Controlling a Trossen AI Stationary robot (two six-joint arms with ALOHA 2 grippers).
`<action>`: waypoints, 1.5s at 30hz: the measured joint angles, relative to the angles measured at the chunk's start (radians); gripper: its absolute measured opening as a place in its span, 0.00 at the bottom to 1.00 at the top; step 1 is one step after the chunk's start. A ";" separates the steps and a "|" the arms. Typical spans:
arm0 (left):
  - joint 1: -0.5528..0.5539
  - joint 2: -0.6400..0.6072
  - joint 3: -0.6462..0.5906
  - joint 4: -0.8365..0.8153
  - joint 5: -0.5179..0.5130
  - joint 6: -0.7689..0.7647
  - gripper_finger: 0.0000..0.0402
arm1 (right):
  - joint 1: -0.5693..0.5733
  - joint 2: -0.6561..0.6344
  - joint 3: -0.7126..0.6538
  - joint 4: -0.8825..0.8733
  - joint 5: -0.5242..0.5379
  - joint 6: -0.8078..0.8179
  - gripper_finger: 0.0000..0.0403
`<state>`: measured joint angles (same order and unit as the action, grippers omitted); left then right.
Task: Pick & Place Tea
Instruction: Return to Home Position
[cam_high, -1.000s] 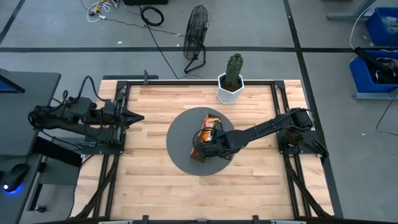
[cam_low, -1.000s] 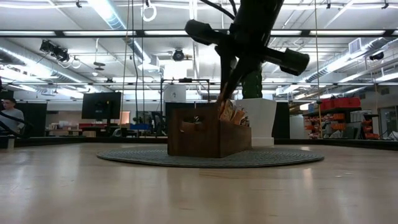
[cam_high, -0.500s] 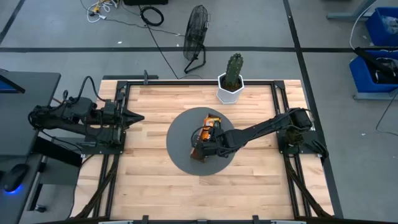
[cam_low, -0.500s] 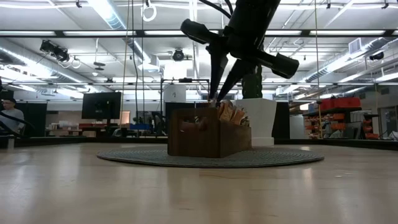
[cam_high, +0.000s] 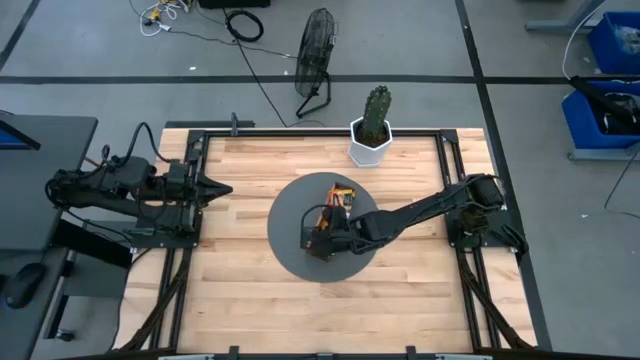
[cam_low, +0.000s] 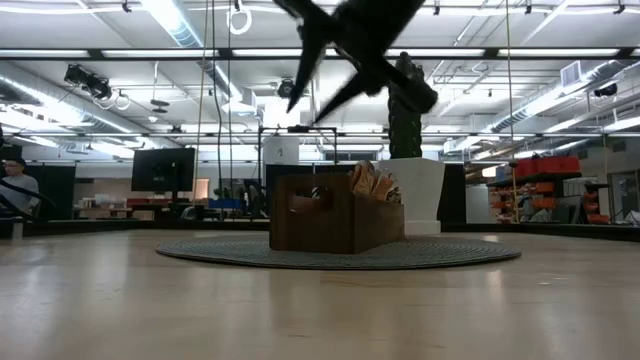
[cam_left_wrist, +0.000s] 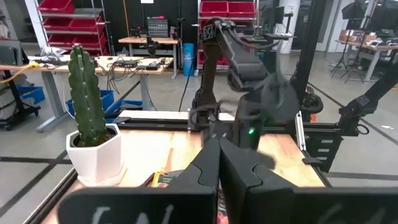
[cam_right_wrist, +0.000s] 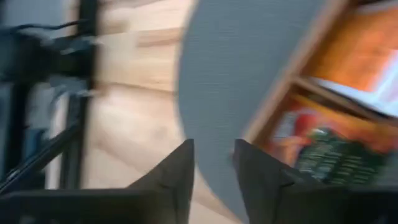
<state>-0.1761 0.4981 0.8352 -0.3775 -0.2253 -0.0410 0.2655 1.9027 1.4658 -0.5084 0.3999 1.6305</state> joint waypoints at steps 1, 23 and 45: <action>0.000 -0.001 0.000 -0.006 0.000 -0.007 0.02 | 0.006 -0.003 0.003 0.017 0.012 -0.029 0.27; -0.017 -0.065 -0.186 0.275 0.072 -0.177 0.00 | 0.099 -0.055 0.063 0.284 0.108 -1.061 0.00; -0.020 -0.172 -0.652 0.549 -0.056 -0.368 0.00 | -0.095 -0.284 -0.527 1.062 -0.417 -1.437 0.00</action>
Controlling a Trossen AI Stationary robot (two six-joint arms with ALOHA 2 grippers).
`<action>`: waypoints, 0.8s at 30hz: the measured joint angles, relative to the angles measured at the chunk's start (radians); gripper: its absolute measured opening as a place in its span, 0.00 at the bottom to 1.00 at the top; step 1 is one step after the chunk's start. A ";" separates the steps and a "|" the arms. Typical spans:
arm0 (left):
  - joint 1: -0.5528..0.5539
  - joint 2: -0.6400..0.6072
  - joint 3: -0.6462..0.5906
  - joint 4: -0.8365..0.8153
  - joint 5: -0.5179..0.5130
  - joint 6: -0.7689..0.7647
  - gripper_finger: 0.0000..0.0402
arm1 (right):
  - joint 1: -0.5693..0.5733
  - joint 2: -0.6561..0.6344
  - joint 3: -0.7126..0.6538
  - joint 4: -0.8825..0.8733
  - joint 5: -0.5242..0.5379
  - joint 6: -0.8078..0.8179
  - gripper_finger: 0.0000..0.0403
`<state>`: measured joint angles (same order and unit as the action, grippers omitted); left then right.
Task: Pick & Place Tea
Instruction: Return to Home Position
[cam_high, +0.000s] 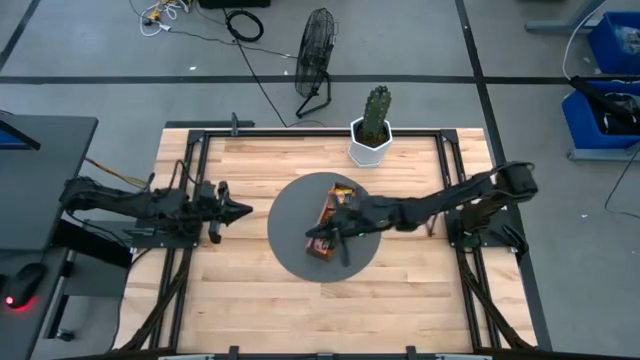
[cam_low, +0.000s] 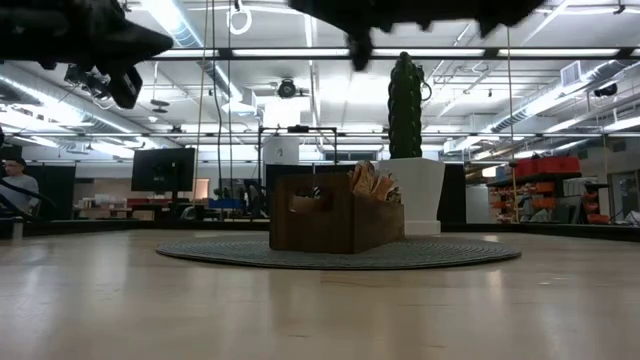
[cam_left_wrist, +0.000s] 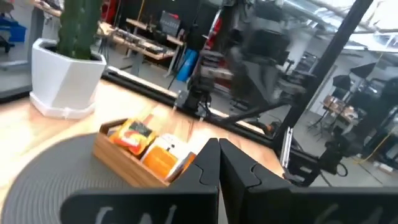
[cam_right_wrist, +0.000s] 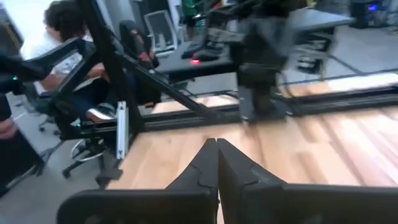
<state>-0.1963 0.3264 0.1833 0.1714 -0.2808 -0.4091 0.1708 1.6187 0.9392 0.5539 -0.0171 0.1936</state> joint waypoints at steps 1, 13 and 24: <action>0.000 0.000 -0.014 0.015 0.001 0.006 0.00 | -0.005 -0.036 -0.055 0.025 0.004 0.004 0.00; 0.006 0.000 -0.043 0.050 -0.092 0.080 0.00 | -0.046 -0.595 -0.558 0.030 0.097 -0.021 0.00; 0.005 0.001 -0.043 0.050 -0.104 0.133 0.00 | -0.045 -0.997 -0.714 -0.314 0.193 0.000 0.00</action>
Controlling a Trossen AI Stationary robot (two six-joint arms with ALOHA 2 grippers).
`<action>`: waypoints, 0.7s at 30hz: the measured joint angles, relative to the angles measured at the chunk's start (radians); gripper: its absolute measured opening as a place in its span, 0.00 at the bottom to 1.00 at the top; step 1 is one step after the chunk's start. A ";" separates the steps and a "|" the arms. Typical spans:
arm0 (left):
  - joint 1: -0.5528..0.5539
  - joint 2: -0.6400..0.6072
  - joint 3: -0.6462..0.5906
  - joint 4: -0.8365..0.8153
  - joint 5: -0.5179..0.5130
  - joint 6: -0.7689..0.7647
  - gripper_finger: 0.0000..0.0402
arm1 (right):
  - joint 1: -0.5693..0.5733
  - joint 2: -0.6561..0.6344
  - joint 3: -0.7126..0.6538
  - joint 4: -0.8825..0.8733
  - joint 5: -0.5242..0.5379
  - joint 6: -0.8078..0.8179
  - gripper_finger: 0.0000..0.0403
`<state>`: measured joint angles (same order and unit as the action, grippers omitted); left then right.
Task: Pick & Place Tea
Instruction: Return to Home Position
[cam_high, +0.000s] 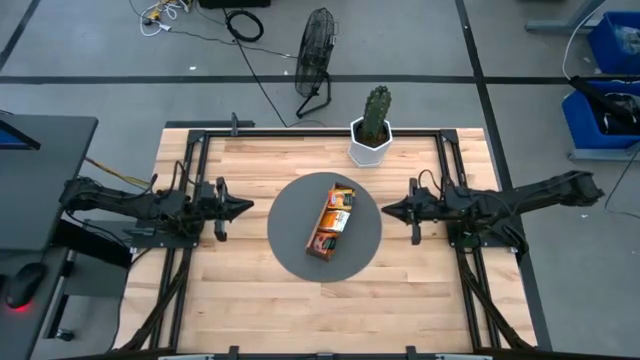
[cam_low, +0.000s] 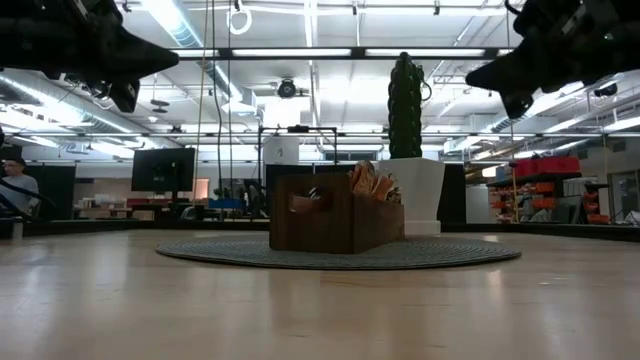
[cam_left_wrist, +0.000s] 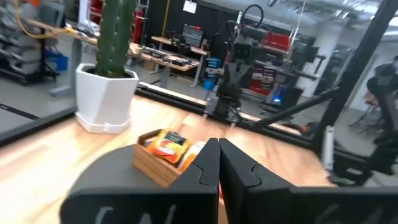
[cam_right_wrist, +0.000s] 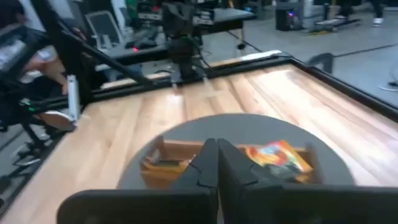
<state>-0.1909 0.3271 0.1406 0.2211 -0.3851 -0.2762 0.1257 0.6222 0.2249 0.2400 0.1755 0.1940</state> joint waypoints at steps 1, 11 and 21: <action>0.000 0.000 0.000 0.000 -0.010 0.015 0.00 | 0.000 -0.023 0.000 -0.032 0.005 0.000 0.00; 0.000 0.000 0.000 -0.002 -0.036 0.052 0.00 | 0.000 -0.228 -0.015 -0.206 0.057 -0.012 0.00; 0.011 0.000 -0.003 -0.010 -0.015 0.077 0.00 | 0.000 -0.384 -0.146 -0.146 0.052 -0.031 0.00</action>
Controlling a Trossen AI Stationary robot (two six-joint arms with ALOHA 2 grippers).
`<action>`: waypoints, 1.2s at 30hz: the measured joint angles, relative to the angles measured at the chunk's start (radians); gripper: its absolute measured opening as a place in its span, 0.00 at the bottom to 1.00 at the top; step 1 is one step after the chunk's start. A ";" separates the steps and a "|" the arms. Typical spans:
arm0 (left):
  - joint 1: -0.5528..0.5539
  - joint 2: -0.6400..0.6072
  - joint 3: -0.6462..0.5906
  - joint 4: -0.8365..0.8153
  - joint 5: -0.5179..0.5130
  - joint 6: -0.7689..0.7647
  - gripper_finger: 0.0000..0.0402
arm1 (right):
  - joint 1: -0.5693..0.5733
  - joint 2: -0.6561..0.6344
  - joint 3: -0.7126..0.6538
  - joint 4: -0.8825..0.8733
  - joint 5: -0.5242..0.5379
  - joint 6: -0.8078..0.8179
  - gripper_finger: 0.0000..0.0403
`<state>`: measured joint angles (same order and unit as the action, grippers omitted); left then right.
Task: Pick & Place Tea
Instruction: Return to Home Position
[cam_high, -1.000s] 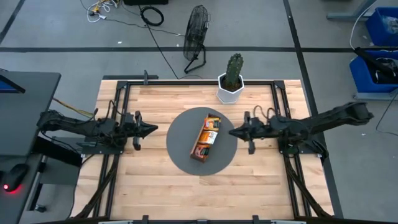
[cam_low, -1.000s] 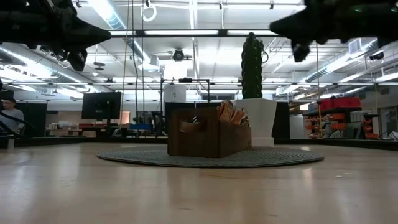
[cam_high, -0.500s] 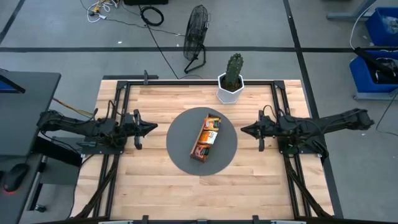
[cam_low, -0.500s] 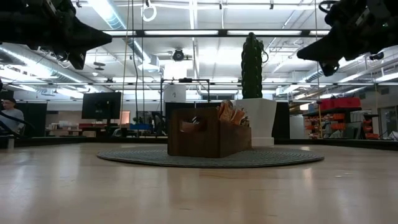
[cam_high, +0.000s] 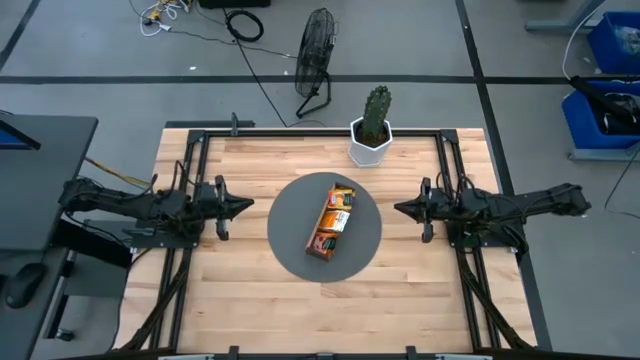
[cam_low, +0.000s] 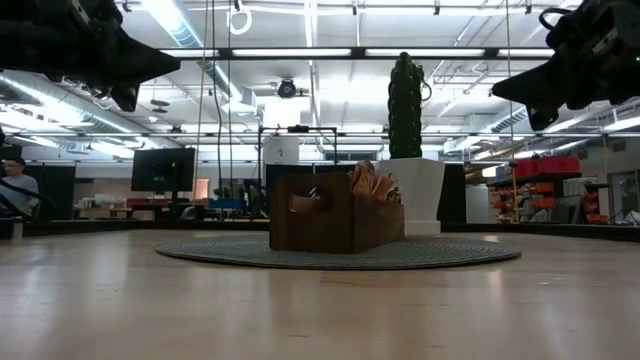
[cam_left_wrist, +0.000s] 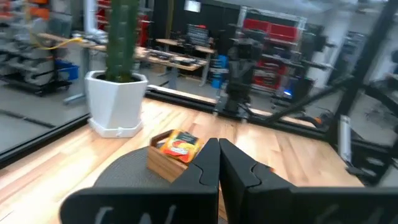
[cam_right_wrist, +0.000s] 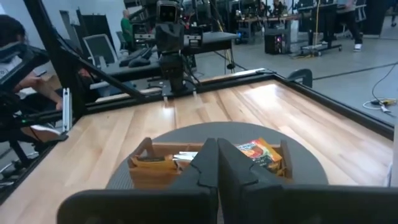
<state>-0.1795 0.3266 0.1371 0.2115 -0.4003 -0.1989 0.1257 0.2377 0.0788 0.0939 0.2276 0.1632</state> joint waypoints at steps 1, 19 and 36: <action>0.000 -0.001 0.000 0.000 0.021 0.013 0.00 | 0.000 -0.012 -0.002 -0.008 0.001 -0.005 0.00; 0.044 -0.282 -0.001 -0.256 0.042 0.077 0.00 | 0.000 -0.126 -0.013 -0.174 -0.008 -0.078 0.00; 0.059 -0.303 -0.127 -0.137 0.068 0.085 0.00 | 0.000 -0.137 -0.063 -0.059 -0.055 -0.095 0.00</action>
<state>-0.1201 0.0236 0.0097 0.0748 -0.3322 -0.1138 0.1253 0.1005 0.0158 0.0349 0.1730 0.0681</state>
